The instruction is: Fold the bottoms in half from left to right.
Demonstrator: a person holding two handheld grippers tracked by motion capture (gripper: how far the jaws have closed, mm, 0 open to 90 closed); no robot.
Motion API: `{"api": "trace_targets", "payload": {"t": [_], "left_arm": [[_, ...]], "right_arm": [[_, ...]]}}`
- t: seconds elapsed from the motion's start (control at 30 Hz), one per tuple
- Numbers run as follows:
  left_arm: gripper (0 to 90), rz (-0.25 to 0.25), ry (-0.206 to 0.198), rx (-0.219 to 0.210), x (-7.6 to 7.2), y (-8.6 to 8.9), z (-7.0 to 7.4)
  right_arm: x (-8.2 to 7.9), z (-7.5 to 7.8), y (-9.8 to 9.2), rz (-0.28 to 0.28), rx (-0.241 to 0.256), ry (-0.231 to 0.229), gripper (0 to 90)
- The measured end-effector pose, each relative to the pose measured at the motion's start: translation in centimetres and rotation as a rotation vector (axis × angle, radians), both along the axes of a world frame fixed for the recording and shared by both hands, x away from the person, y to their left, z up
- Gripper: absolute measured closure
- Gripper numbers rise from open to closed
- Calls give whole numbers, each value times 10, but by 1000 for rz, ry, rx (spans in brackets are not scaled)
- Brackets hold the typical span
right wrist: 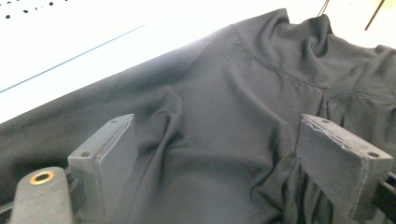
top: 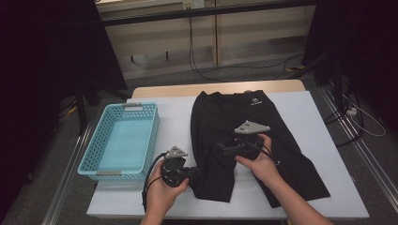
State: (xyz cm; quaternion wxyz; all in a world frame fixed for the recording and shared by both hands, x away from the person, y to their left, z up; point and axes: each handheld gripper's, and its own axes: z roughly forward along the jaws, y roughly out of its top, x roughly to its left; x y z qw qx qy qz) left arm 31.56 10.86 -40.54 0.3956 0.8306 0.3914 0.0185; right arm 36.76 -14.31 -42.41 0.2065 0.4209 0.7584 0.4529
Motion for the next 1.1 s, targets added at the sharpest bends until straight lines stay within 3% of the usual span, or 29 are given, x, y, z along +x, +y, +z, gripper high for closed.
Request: {"api": "trace_targets", "payload": {"t": [0.23,0.4,0.6,1.1], "left_arm": [[894,-19,-9,-22,-1,-10,-2],[895,-36,-15,-23,-1,-16,-4],[894,-39,-13,-25,-1,-18,-5],[894,-47,-15,-28,-1,-18,-5]], "right_arm": [[8,-2,9,-1,43,15,128],[13,-3,18,10,18,12,117],[17,-4,27,28,35,23,109],[20,-2,49,68,23,13,97]]}}
